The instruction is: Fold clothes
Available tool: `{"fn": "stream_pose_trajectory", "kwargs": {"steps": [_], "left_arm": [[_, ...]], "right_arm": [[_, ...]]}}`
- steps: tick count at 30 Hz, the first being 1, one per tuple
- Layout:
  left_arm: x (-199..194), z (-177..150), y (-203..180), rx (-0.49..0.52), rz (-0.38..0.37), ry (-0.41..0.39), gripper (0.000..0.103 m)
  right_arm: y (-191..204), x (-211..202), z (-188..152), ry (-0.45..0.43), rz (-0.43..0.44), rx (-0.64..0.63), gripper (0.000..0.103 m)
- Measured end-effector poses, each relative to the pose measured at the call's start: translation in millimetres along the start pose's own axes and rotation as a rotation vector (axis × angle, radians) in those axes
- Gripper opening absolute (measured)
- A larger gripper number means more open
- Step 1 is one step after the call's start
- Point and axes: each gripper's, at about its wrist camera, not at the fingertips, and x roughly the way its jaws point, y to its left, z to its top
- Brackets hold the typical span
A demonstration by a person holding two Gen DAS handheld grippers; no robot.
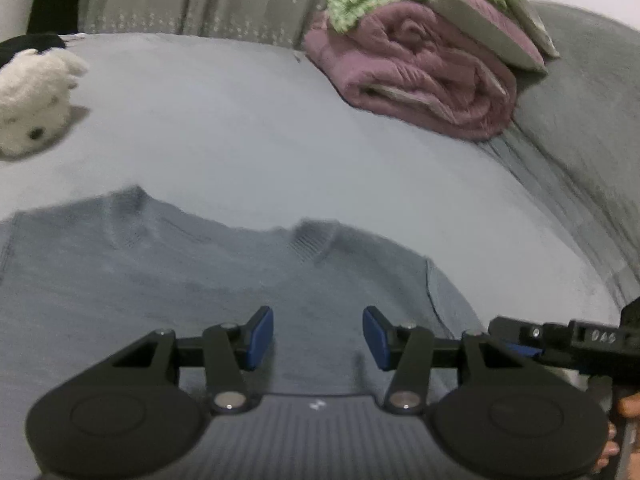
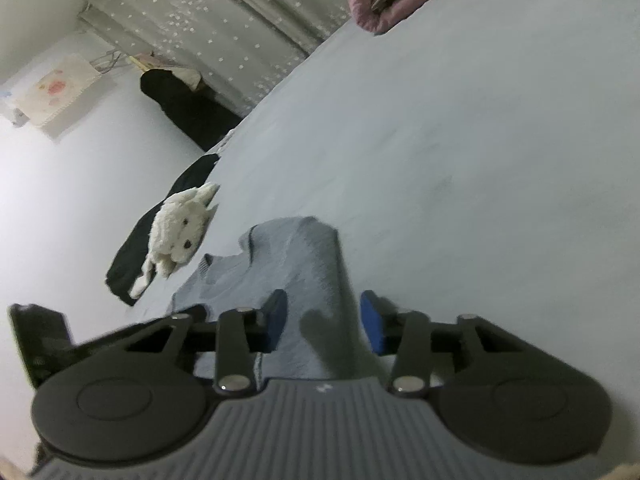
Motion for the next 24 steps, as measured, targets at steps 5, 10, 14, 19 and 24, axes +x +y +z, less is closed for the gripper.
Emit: {"fn": "stream_pose_trajectory", "kwargs": {"steps": [5,10,14,19,24], "left_arm": [[9.5,-21.4,2.9,-0.016,0.008,-0.077,0.051],[3.9,-26.8,19.3,-0.077,-0.097,-0.131,0.056],[-0.4,-25.1,40.2,-0.179,-0.196,-0.122,0.056],[1.1,-25.9,46.8,-0.199,-0.225,-0.121,0.058],[3.2,-26.4,44.8,-0.178,-0.236,-0.116,0.058]], "right_arm": [[20.4,5.9,-5.8,0.033,0.068,-0.045,0.018],[46.3,11.4,-12.3,0.065,0.138,-0.105,0.017],[63.3,22.8,-20.4,0.126,0.144,-0.157,0.018],[80.4,42.8,-38.6,0.266,0.110,-0.283,0.021],[91.2,24.2,-39.0,0.288,0.171,-0.340,0.023]]}}
